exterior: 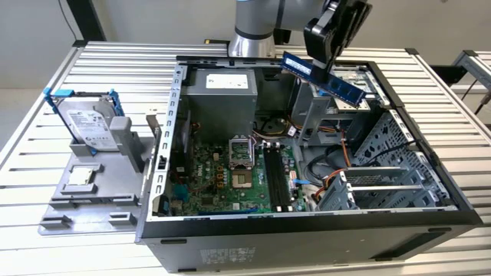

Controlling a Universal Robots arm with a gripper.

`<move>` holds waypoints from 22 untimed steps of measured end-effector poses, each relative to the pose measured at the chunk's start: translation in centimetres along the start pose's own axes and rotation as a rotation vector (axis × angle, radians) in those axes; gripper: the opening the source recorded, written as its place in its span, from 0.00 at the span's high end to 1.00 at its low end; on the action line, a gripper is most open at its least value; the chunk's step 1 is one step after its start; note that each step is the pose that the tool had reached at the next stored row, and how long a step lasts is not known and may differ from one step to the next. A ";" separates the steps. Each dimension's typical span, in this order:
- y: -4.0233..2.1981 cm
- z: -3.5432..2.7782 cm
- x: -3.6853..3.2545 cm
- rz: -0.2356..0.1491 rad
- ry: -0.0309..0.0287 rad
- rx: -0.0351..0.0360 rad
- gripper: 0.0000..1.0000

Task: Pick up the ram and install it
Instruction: 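Insert the ram into the slot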

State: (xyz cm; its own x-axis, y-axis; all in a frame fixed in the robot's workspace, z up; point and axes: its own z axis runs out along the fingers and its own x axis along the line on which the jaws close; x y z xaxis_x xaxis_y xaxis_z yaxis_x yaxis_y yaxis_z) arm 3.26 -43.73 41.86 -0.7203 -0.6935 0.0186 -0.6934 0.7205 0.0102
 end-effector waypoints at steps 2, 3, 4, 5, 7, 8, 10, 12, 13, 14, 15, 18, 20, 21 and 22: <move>0.00 0.00 0.00 0.029 -0.0003 -0.0005 1.00; 0.00 0.00 0.00 0.043 -0.0005 -0.0008 1.00; 0.00 0.00 0.00 0.057 -0.0006 -0.0011 1.00; 0.00 0.00 0.00 0.071 -0.0007 -0.0013 1.00; 0.00 0.00 0.00 0.099 -0.0010 -0.0018 1.00; 0.00 0.00 0.00 0.113 -0.0011 -0.0021 1.00; 0.00 0.00 0.00 0.141 -0.0015 -0.0026 1.00; 0.00 0.00 0.00 0.170 -0.0017 -0.0032 1.00; 0.00 0.00 0.00 0.185 -0.0019 -0.0035 1.00; 0.00 0.00 0.00 0.201 -0.0020 -0.0037 1.00; 0.00 0.00 0.00 0.219 -0.0022 -0.0041 1.00; 0.00 0.00 0.00 0.273 -0.0028 -0.0051 1.00; 0.00 0.00 0.00 0.304 -0.0031 -0.0057 1.00; 0.00 0.00 0.00 0.319 -0.0033 -0.0060 1.00; 0.00 0.00 0.00 0.333 -0.0034 -0.0062 1.00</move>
State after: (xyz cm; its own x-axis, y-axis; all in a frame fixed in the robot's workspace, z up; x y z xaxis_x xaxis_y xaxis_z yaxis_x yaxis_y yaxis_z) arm 3.25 -43.73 41.86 -0.9075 -0.4196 0.0186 -0.4194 0.9077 0.0102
